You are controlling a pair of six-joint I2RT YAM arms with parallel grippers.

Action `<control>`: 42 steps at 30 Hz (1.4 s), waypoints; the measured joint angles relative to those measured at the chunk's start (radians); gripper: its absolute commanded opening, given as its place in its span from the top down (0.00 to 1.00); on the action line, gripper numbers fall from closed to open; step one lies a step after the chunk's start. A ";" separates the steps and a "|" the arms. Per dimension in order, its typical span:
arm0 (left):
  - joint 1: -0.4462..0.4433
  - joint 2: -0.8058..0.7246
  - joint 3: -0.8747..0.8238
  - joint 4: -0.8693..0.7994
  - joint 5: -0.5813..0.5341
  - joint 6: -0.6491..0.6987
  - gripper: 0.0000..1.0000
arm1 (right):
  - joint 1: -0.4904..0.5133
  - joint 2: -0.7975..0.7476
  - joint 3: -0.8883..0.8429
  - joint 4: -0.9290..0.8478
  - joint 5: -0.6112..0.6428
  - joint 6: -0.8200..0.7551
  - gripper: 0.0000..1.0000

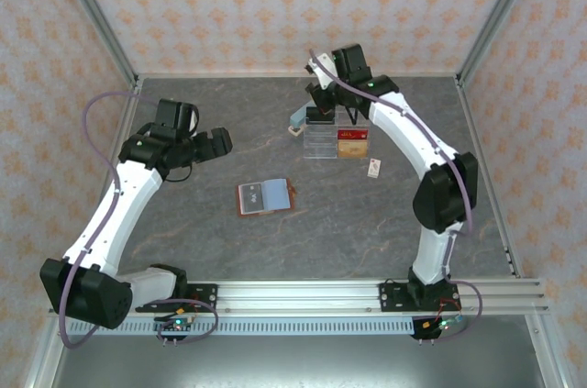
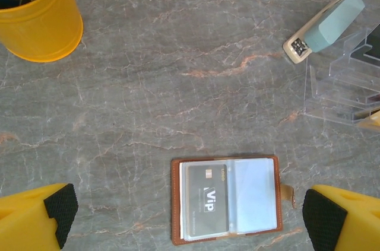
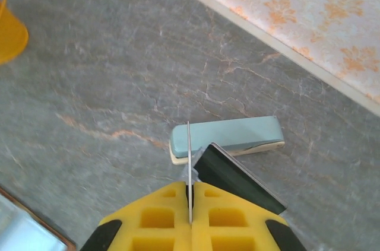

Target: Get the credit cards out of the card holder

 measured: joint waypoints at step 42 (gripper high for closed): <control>0.008 0.102 -0.061 0.111 0.032 0.052 0.00 | -0.119 0.488 0.551 -0.456 -0.244 -0.794 0.91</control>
